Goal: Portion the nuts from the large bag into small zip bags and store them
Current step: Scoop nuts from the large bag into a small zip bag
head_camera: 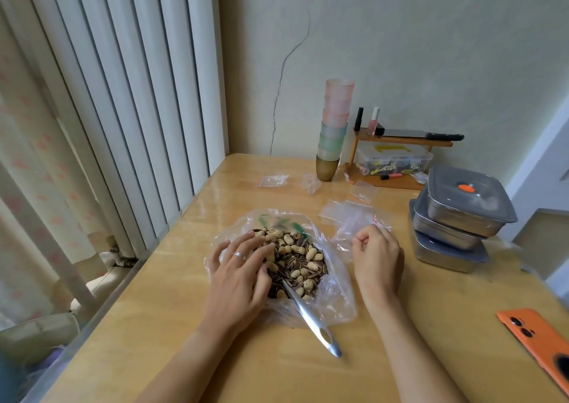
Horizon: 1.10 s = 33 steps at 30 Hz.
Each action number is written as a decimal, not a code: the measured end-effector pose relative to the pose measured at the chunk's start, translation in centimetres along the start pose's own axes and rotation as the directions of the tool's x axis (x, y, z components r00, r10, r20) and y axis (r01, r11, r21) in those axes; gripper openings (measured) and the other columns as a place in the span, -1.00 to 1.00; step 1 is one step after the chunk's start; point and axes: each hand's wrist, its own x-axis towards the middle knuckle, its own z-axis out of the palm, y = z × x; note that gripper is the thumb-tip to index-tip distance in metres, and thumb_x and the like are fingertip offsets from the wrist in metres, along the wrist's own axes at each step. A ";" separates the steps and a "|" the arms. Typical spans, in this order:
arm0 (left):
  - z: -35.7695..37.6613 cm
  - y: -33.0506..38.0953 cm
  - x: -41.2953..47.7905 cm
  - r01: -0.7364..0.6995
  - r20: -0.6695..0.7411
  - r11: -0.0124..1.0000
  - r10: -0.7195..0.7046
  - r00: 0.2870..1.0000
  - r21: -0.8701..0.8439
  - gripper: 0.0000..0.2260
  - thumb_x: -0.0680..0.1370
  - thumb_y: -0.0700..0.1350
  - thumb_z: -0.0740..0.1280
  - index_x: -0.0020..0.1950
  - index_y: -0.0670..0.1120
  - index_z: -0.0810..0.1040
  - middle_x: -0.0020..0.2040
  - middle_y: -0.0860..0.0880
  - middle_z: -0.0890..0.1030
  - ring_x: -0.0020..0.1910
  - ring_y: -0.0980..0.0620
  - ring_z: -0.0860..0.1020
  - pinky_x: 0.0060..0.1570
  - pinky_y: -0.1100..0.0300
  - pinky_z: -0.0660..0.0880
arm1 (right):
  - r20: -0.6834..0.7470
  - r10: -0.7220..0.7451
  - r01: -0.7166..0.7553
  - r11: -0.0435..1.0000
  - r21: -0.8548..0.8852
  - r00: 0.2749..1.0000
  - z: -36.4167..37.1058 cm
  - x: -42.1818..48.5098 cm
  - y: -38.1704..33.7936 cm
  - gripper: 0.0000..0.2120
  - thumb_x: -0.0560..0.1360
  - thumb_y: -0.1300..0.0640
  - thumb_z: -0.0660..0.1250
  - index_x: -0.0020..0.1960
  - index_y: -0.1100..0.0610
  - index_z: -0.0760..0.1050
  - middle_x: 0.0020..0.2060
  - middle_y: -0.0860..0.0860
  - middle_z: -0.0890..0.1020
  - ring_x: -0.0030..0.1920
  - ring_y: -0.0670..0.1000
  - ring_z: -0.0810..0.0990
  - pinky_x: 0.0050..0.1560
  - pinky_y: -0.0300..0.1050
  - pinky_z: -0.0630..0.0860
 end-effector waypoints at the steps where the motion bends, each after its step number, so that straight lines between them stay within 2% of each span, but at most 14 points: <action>1: 0.0 0.0 0.0 0.003 -0.007 1.000 -0.003 1.000 -0.005 -0.67 0.60 -0.05 0.17 0.27 0.05 0.63 0.30 0.12 0.58 0.44 0.09 0.42 0.46 0.05 0.12 | 0.016 0.017 -0.017 1.000 0.002 1.000 0.1 0.0 0.2 -0.72 0.37 0.40 0.49 -0.30 0.12 0.45 -0.29 0.05 0.57 -0.21 0.21 0.56 -0.24 0.06 0.53; 6: 0.0 0.0 0.0 0.034 -0.027 0.999 -0.034 0.999 -0.032 -0.73 0.61 -0.06 0.16 0.16 0.08 0.63 0.23 0.15 0.55 0.40 0.12 0.42 0.41 -0.01 0.18 | 0.053 0.122 -0.127 0.987 0.096 0.991 0.9 0.6 1.5 -0.74 0.43 0.32 0.55 -0.15 0.14 0.47 -0.24 0.07 0.59 -0.18 0.20 0.57 -0.18 0.06 0.51; 9: -0.1 -0.1 0.0 0.045 -0.029 0.998 -0.047 0.998 -0.047 -0.73 0.61 -0.06 0.15 0.16 0.07 0.62 0.23 0.15 0.54 0.40 0.12 0.41 0.40 -0.04 0.19 | -0.018 0.124 -0.120 0.983 0.140 0.992 0.4 0.9 1.8 -0.82 0.48 0.37 0.48 -0.02 0.18 0.54 -0.22 0.08 0.63 -0.16 0.19 0.59 -0.16 0.01 0.48; 11: -0.2 0.1 0.0 0.060 -0.021 0.996 -0.061 0.998 -0.063 -0.69 0.62 -0.05 0.13 0.24 0.08 0.60 0.26 0.16 0.54 0.42 0.13 0.40 0.42 0.00 0.16 | -0.100 0.025 -0.007 0.984 0.176 0.995 -0.3 0.7 1.1 -0.85 0.50 0.39 0.42 -0.05 0.18 0.57 -0.21 0.06 0.63 -0.19 0.16 0.59 -0.19 -0.01 0.49; 13: -0.3 0.4 0.2 0.086 0.003 0.994 -0.086 0.996 -0.075 -0.61 0.63 -0.01 0.11 0.42 0.11 0.52 0.34 0.18 0.50 0.47 0.16 0.35 0.45 0.06 0.10 | -0.079 -0.146 0.161 0.956 0.245 0.986 -1.3 0.3 -0.8 -0.87 0.54 0.35 0.37 -0.06 0.14 0.58 -0.20 -0.02 0.60 -0.21 0.02 0.56 -0.20 -0.12 0.52; 15: -0.3 0.6 0.2 0.105 0.025 0.990 -0.103 0.994 -0.095 -0.53 0.65 0.03 0.09 0.57 0.11 0.35 0.44 0.23 0.42 0.54 0.20 0.26 0.48 0.09 0.05 | 0.068 -0.339 0.289 0.876 0.385 0.938 -2.1 -0.6 -3.3 -0.89 0.57 0.27 0.32 -0.07 0.10 0.55 -0.22 -0.10 0.57 -0.23 -0.10 0.54 -0.21 -0.30 0.48; 18: -0.4 0.6 0.1 0.115 0.039 0.975 -0.109 0.993 -0.190 -0.48 0.67 0.08 0.12 0.64 0.13 0.20 0.53 0.27 0.33 0.57 0.24 0.21 0.51 0.14 -0.03 | 0.290 -0.505 0.280 0.776 0.565 0.813 -2.9 -2.7 -6.5 -0.80 0.60 0.24 0.26 -0.18 0.06 0.47 -0.34 -0.14 0.49 -0.33 -0.09 0.46 -0.30 -0.30 0.33; 20: -0.7 0.7 0.0 0.113 0.036 0.952 -0.107 0.994 -0.284 -0.59 0.67 0.06 0.18 0.54 0.16 0.36 0.41 0.30 0.47 0.47 0.25 0.36 0.48 0.12 0.06 | 0.360 -0.517 0.228 0.763 0.604 0.777 -2.7 -4.0 -7.6 -0.77 0.60 0.22 0.21 -0.23 0.06 0.41 -0.40 -0.14 0.44 -0.37 -0.08 0.40 -0.32 -0.30 0.25; 22: -0.9 0.6 -0.1 0.117 -0.008 0.932 -0.127 0.992 -0.344 -0.83 0.66 0.02 0.24 0.19 0.12 0.57 0.10 0.23 0.62 0.21 0.23 0.52 0.38 -0.01 0.25 | 0.384 -0.466 0.170 0.783 0.598 0.797 -2.1 -4.6 -7.6 -0.76 0.58 0.17 0.16 -0.26 0.08 0.38 -0.42 -0.12 0.43 -0.38 -0.07 0.39 -0.33 -0.29 0.23; 24: -1.1 0.4 0.0 0.145 -0.032 0.918 -0.169 0.985 -0.369 -0.87 0.65 -0.01 0.29 -0.08 0.04 0.56 -0.14 0.11 0.61 -0.02 0.14 0.58 0.25 -0.14 0.36 | 0.397 -0.391 0.130 0.829 0.544 0.830 -1.3 -4.7 -7.3 -0.75 0.56 0.10 0.12 -0.27 0.10 0.40 -0.43 -0.06 0.46 -0.38 -0.02 0.40 -0.34 -0.17 0.30; 27: -1.1 0.5 0.3 0.168 -0.038 0.906 -0.198 0.980 -0.389 -0.85 0.61 -0.05 0.35 -0.16 0.06 0.57 -0.19 0.13 0.64 -0.10 0.14 0.60 0.21 -0.11 0.39 | 0.439 -0.363 0.106 0.854 0.509 0.822 -0.8 -4.8 -6.7 -0.76 0.55 0.06 0.13 -0.25 0.05 0.44 -0.39 -0.08 0.52 -0.34 -0.06 0.46 -0.30 -0.03 0.36; 29: -1.0 0.7 0.4 0.181 -0.042 0.903 -0.214 0.976 -0.390 -0.84 0.60 -0.06 0.37 -0.18 0.07 0.56 -0.21 0.15 0.63 -0.12 0.16 0.60 0.22 -0.08 0.38 | 0.456 -0.377 0.095 0.843 0.529 0.806 -1.4 -4.9 -7.1 -0.85 0.52 0.09 0.17 -0.11 -0.01 0.51 -0.20 -0.15 0.62 -0.14 -0.15 0.59 -0.18 -0.16 0.45; 31: -0.9 0.8 0.3 0.181 -0.037 0.905 -0.211 0.977 -0.385 -0.83 0.60 -0.04 0.35 -0.19 0.08 0.52 -0.25 0.13 0.59 -0.15 0.14 0.57 0.23 -0.06 0.36 | 0.428 -0.414 0.091 0.796 0.599 0.804 -2.3 -5.0 -7.6 -0.72 0.50 0.16 0.19 0.13 -0.06 0.55 0.01 -0.18 0.63 0.07 -0.11 0.61 -0.03 -0.30 0.49; 33: -0.9 0.7 0.2 0.178 -0.025 0.909 -0.202 0.979 -0.376 -0.83 0.59 -0.02 0.32 -0.21 0.09 0.48 -0.28 0.10 0.53 -0.17 0.10 0.55 0.23 -0.04 0.33 | 0.376 -0.445 0.089 0.732 0.675 0.813 -3.3 -4.9 -8.2 -0.71 0.56 0.17 0.24 0.22 -0.04 0.57 0.02 -0.17 0.64 0.08 -0.05 0.62 -0.04 -0.37 0.47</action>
